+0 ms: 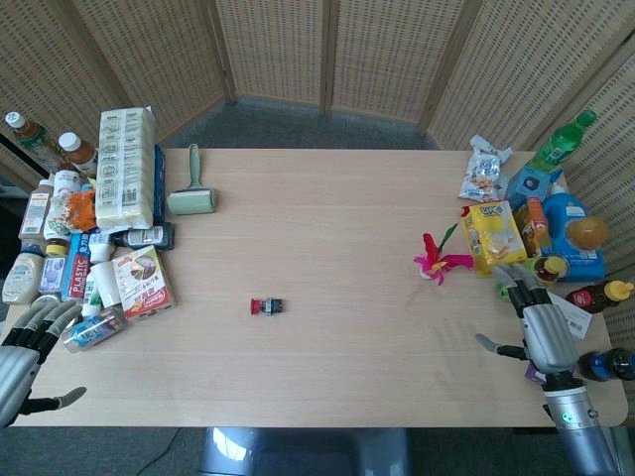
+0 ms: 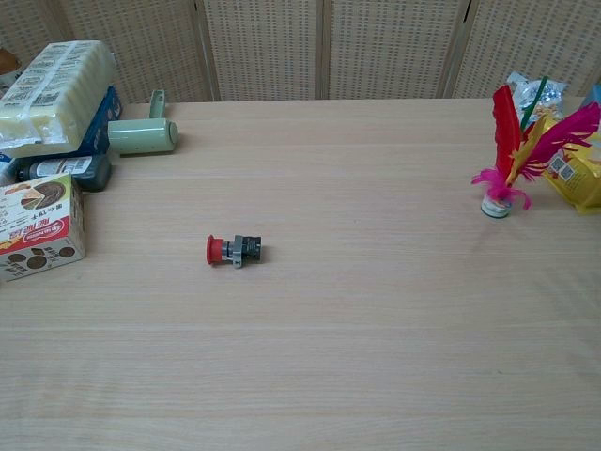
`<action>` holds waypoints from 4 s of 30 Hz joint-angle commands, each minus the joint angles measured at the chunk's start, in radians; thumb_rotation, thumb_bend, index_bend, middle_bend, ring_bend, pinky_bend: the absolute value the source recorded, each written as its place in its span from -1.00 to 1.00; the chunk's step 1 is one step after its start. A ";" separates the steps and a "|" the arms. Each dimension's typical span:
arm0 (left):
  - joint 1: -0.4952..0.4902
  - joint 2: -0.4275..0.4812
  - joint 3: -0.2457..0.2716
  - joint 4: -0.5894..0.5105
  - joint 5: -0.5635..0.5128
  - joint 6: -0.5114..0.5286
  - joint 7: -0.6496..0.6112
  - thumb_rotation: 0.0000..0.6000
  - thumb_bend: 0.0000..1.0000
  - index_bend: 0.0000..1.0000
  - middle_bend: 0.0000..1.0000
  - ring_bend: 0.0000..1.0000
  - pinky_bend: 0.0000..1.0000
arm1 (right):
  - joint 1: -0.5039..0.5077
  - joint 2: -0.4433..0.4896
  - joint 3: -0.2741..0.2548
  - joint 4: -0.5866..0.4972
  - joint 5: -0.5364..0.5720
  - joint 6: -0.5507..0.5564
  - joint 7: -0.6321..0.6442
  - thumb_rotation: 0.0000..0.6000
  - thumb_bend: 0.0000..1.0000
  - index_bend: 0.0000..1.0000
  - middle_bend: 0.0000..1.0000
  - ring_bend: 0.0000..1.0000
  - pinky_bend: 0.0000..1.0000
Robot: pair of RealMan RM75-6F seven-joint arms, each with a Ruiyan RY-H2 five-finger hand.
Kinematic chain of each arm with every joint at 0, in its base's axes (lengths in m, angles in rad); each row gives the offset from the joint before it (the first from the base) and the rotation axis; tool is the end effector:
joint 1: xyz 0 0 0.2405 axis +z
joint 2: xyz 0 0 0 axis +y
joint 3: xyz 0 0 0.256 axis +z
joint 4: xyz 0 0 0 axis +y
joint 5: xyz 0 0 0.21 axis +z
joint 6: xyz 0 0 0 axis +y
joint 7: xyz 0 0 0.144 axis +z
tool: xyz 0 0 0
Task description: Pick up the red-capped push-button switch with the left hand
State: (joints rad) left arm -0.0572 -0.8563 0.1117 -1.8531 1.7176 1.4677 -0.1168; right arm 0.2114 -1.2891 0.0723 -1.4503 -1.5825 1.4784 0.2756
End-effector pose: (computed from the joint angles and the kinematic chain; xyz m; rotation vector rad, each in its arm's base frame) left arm -0.2709 0.1331 0.1844 -1.5883 -1.0685 -0.9304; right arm -0.2880 -0.2245 0.1160 1.4225 -1.0129 1.2569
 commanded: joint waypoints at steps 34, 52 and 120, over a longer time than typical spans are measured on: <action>-0.581 -0.382 -0.241 0.061 -0.497 -0.671 0.537 1.00 -1.00 -0.99 -1.00 -1.00 -1.00 | -0.008 0.039 0.014 -0.027 0.015 0.005 0.090 1.00 -1.00 -1.00 -1.00 -1.00 -1.00; -0.860 -0.719 -0.213 0.233 -1.017 -0.585 0.984 1.00 -1.00 -0.87 -1.00 -1.00 -1.00 | -0.010 0.060 0.016 -0.028 0.016 0.004 0.166 1.00 -1.00 -1.00 -1.00 -1.00 -1.00; -0.912 -0.983 -0.240 0.458 -1.041 -0.302 1.109 1.00 -1.00 0.37 -1.00 -1.00 -1.00 | -0.009 0.080 0.018 -0.022 0.018 -0.004 0.283 1.00 -1.00 -1.00 -1.00 -1.00 -1.00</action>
State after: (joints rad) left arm -0.9741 -1.8657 -0.1132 -1.3608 0.6652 1.1493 0.9889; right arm 0.2023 -1.2090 0.0905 -1.4722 -1.5649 1.4740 0.5584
